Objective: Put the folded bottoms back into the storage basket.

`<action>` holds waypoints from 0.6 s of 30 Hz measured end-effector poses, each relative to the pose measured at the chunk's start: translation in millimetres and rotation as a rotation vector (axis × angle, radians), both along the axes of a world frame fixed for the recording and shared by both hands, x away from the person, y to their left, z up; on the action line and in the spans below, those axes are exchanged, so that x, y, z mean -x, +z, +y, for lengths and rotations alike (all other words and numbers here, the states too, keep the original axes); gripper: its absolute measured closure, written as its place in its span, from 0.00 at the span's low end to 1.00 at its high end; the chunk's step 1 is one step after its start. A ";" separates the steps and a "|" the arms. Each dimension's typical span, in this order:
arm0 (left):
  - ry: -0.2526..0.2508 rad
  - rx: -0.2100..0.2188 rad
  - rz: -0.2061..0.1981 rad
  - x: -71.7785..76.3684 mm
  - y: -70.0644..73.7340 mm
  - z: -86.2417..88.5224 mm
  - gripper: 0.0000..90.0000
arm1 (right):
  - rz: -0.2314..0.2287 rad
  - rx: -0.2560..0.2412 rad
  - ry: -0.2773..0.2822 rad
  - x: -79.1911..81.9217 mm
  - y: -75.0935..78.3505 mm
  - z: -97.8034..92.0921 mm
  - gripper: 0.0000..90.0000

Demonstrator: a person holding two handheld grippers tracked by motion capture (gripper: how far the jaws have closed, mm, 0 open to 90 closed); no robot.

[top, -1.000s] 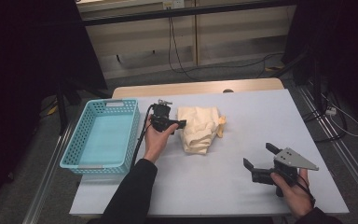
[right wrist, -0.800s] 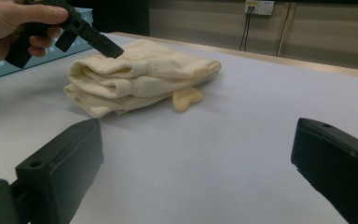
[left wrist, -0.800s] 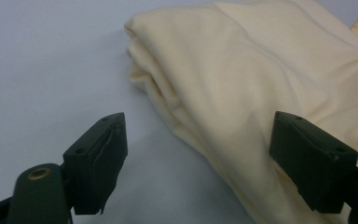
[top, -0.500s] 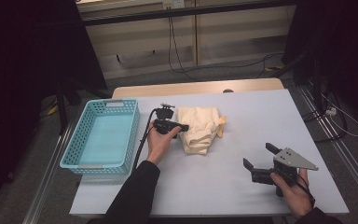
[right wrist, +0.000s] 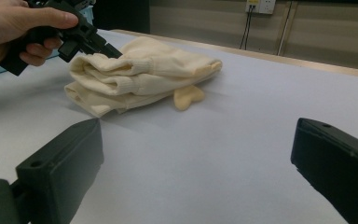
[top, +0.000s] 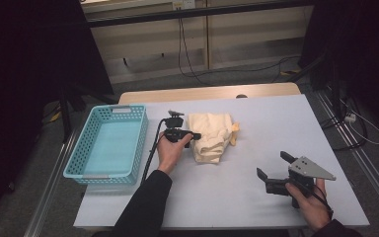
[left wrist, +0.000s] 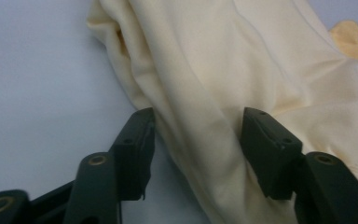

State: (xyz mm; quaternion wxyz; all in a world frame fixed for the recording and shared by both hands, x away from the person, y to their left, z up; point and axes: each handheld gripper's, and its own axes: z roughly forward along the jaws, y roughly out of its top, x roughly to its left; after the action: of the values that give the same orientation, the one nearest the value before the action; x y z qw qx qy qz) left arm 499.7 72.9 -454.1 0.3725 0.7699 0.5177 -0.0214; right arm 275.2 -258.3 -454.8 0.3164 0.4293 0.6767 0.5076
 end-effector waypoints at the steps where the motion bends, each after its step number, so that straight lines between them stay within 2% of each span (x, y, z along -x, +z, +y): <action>1: 0.004 0.000 0.002 0.4 0.0 -1.0 0.53 | -0.001 -0.001 0.000 0.1 0.0 0.0 0.02; 5: 0.005 0.014 0.017 -1.4 -0.5 0.7 0.53 | 0.002 -0.003 -0.002 -0.3 -0.1 -0.3 0.02; 7: 0.021 0.003 0.016 -0.6 0.0 -2.1 0.53 | -0.001 -0.003 -0.001 0.0 0.1 -0.2 0.02; 8: 0.008 -0.006 0.016 -1.0 0.5 -2.9 0.53 | -0.001 -0.002 -0.001 0.0 0.1 -0.1 0.02; 12: 0.017 -0.015 0.019 -0.6 1.0 -6.1 0.54 | -0.001 0.003 0.002 -0.2 -0.1 0.7 0.02; 17: 0.008 -0.005 0.022 0.5 -0.1 -9.1 0.62 | 0.001 0.003 0.004 -0.9 -0.5 1.0 0.02; 18: 0.000 0.002 0.026 0.6 -0.7 -10.2 0.67 | 0.001 0.005 0.005 -1.0 -0.5 1.1 0.02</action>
State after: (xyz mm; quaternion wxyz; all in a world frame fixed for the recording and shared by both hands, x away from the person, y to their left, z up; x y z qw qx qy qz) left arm 499.1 62.6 -454.8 0.3665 0.7691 0.5226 -0.0318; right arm 276.2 -257.2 -455.3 0.3157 0.4273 0.6791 0.5066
